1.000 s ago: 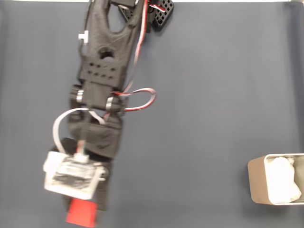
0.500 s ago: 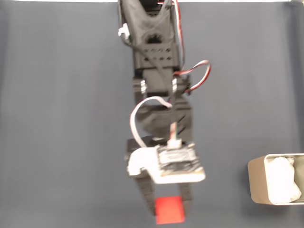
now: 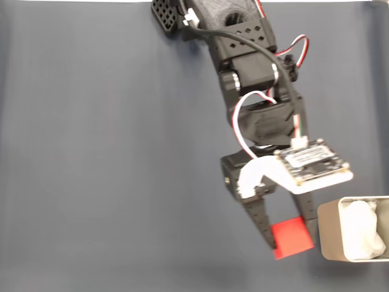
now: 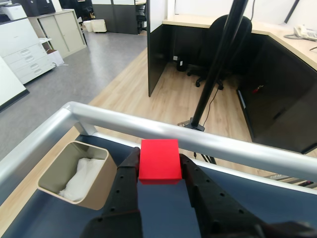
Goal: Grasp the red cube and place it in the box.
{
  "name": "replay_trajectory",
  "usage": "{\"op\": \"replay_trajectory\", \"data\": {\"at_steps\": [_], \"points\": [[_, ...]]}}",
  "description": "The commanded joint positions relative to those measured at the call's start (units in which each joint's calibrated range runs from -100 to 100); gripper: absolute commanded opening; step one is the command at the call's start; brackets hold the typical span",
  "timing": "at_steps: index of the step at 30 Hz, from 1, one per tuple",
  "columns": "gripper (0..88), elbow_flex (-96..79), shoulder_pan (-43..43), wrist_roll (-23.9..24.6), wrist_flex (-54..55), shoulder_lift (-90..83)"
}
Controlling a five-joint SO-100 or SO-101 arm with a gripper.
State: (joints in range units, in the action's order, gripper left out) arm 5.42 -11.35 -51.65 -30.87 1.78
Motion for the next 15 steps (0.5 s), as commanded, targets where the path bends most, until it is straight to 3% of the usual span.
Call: {"op": "replay_trajectory", "data": {"at_steps": [1, 15], "points": [[4.2, 0.23, -2.0, 0.05, -0.12, -4.29], [3.7, 1.97, -8.25, -0.68, 0.87, 0.47]]}}
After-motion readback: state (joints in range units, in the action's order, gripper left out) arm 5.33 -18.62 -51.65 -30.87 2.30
